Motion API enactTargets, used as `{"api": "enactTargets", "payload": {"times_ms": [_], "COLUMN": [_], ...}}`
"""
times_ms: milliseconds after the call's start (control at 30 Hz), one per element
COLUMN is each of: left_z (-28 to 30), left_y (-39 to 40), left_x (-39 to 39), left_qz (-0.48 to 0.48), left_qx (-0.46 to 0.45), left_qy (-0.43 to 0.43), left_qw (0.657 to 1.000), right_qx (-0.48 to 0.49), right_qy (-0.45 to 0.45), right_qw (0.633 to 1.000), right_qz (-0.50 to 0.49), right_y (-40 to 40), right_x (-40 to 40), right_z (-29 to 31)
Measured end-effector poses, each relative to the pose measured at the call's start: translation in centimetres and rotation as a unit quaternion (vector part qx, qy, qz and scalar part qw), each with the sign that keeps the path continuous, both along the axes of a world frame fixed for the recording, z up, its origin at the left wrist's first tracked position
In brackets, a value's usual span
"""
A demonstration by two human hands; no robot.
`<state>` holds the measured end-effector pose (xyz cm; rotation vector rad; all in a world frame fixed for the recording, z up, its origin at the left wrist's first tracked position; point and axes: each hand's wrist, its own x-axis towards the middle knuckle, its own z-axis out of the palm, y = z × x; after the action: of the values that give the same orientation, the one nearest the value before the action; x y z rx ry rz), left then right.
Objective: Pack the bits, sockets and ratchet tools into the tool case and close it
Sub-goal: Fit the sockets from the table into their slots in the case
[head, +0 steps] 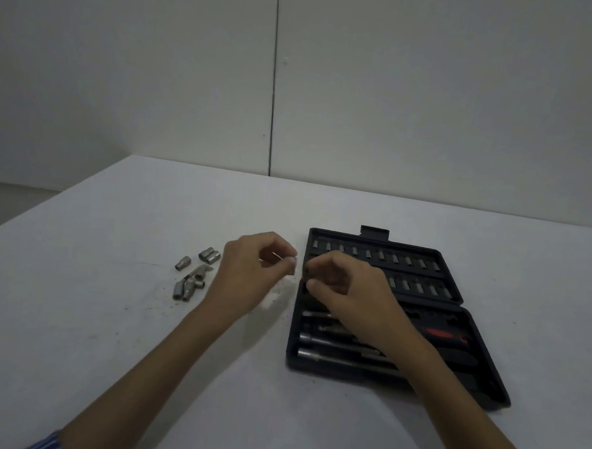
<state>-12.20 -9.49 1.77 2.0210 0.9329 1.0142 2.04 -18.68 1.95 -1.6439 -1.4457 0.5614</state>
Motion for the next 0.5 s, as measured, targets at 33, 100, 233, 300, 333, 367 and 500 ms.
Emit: {"api": "enactTargets", "payload": {"times_ms": [33, 100, 233, 300, 333, 367, 500], "left_z": [-0.1, -0.3, -0.9, -1.2, -1.3, -1.4, -2.1], "left_y": [-0.3, -0.8, -1.3, -1.4, -1.5, -1.5, -1.5], "left_x": [0.6, 1.8, 3.4, 3.9, 4.0, 4.0, 3.9], "left_qz": [-0.015, -0.041, -0.073, -0.083, -0.089, -0.092, -0.081], "left_qx": [-0.008, -0.021, -0.048, -0.06, -0.069, -0.077, -0.056], "left_qy": [-0.004, -0.011, -0.035, -0.048, -0.058, -0.068, -0.072], "left_qw": [1.0, 0.999, 0.996, 0.994, 0.992, 0.99, 0.993], "right_qx": [-0.001, -0.001, 0.004, 0.008, 0.009, 0.007, -0.009], "right_qy": [0.017, 0.05, 0.081, 0.074, 0.073, 0.073, 0.068], "right_qw": [1.0, 0.999, 0.996, 0.996, 0.996, 0.996, 0.996], "right_qz": [0.001, -0.003, -0.033, -0.045, -0.048, -0.049, -0.062], "right_y": [-0.3, -0.9, -1.7, -1.9, -2.0, -2.1, -2.4], "right_x": [0.4, 1.1, 2.0, 2.3, 2.4, 2.5, 3.0], "right_z": [0.0, 0.1, -0.1, -0.3, -0.3, -0.3, 0.0]}}
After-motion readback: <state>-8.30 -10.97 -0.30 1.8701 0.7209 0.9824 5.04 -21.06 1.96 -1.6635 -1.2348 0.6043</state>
